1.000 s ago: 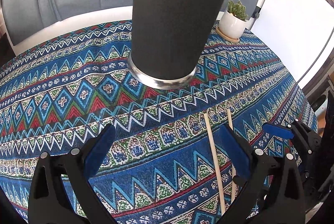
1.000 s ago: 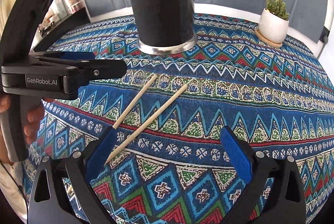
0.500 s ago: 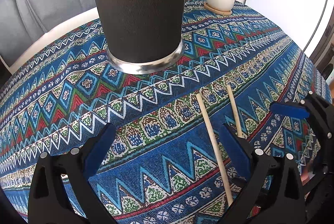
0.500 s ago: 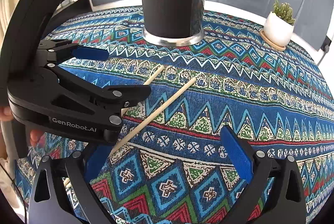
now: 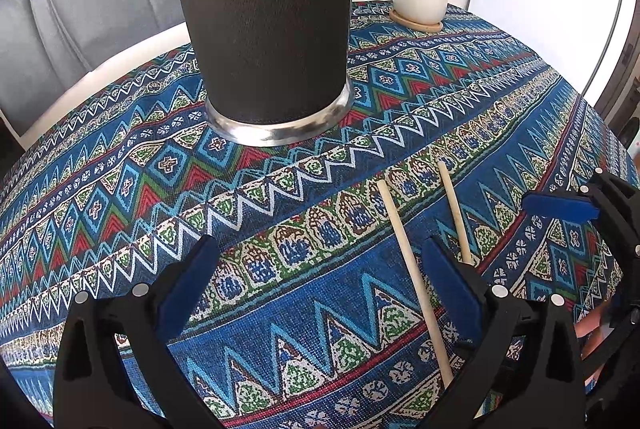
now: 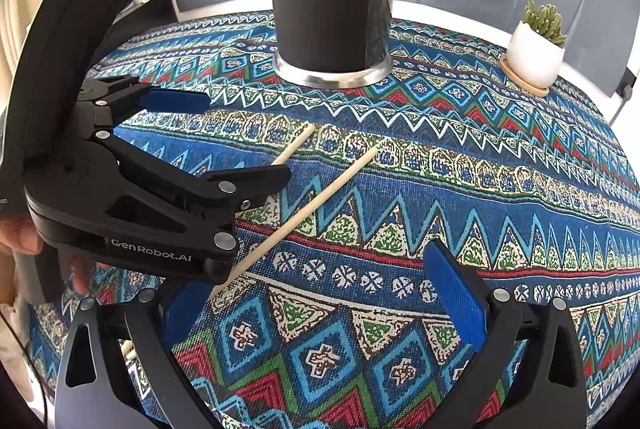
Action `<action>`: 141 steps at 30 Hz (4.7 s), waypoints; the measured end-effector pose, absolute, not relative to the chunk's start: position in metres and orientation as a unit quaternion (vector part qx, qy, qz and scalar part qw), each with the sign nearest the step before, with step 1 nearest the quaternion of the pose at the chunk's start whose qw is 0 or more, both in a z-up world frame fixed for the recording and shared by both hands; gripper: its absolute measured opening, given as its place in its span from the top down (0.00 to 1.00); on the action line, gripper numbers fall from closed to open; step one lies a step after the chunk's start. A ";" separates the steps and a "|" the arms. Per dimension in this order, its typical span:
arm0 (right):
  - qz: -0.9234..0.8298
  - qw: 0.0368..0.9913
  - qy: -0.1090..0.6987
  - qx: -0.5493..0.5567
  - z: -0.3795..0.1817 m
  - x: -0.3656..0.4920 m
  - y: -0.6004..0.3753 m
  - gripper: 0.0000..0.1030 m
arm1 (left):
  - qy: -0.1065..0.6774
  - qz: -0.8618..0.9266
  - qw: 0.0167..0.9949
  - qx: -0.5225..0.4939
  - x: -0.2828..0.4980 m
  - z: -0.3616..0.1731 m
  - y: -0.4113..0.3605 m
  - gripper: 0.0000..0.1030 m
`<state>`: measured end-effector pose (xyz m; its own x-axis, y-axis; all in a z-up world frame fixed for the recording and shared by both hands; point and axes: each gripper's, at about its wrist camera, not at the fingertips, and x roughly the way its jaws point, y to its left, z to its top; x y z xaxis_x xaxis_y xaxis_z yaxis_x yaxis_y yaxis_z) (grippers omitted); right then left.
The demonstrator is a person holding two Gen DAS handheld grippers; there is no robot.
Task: Organize utensils
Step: 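Close the right tool on one stick while the left tool grasps the other, then lift both held sticks up over the black holder's opening, then lower both sticks into the holder and open both tools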
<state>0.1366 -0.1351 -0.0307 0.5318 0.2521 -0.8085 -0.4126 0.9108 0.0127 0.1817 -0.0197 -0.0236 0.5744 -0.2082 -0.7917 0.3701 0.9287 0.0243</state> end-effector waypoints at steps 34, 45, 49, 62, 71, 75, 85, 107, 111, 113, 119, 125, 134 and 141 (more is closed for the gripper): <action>0.242 0.864 0.434 0.081 -0.002 0.125 -0.268 0.96 | 0.400 -0.122 0.908 -0.028 0.108 -0.004 0.053 0.95; 0.266 0.899 0.339 0.079 0.068 0.117 -0.280 0.96 | 0.371 -0.082 0.924 -0.052 0.122 0.046 0.071 0.95; 0.281 0.907 0.305 0.067 0.096 0.115 -0.274 0.97 | 0.349 -0.081 0.932 -0.048 0.125 0.073 0.076 0.95; 0.306 0.926 0.219 0.030 0.180 0.128 -0.235 0.99 | 0.284 -0.090 0.954 -0.023 0.140 0.144 0.077 0.95; 0.277 0.911 0.304 0.018 0.136 0.157 -0.227 0.85 | 0.276 -0.102 0.955 -0.037 0.149 0.150 0.083 0.95; 0.243 0.882 0.403 -0.036 0.071 0.177 -0.213 0.63 | 0.276 -0.109 0.954 -0.043 0.149 0.149 0.084 0.95; 0.207 0.837 0.495 -0.109 -0.020 0.185 -0.187 0.64 | 0.277 -0.114 0.953 -0.048 0.153 0.145 0.089 0.95; 0.269 0.885 0.379 -0.012 0.083 0.180 -0.213 0.96 | 0.261 -0.119 0.956 -0.069 0.162 0.160 0.098 0.95; 0.282 0.905 0.317 -0.003 0.128 0.181 -0.214 0.96 | 0.252 -0.126 0.957 -0.067 0.169 0.168 0.094 0.95; 0.290 0.912 0.291 0.003 0.148 0.186 -0.210 0.96 | 0.245 -0.128 0.959 -0.065 0.174 0.173 0.090 0.95; 0.330 0.914 0.229 0.046 0.186 0.217 -0.198 0.96 | 0.224 -0.138 0.963 -0.050 0.196 0.184 0.074 0.95; 0.368 0.907 0.184 0.090 0.200 0.244 -0.184 0.95 | 0.203 -0.156 0.965 -0.050 0.218 0.192 0.064 0.95; 0.367 0.906 0.153 0.148 0.200 0.279 -0.168 0.95 | 0.142 -0.183 0.970 -0.076 0.246 0.192 0.056 0.95; 0.348 0.902 0.179 0.184 0.182 0.314 -0.164 0.95 | 0.121 -0.197 0.968 -0.092 0.272 0.185 0.047 0.95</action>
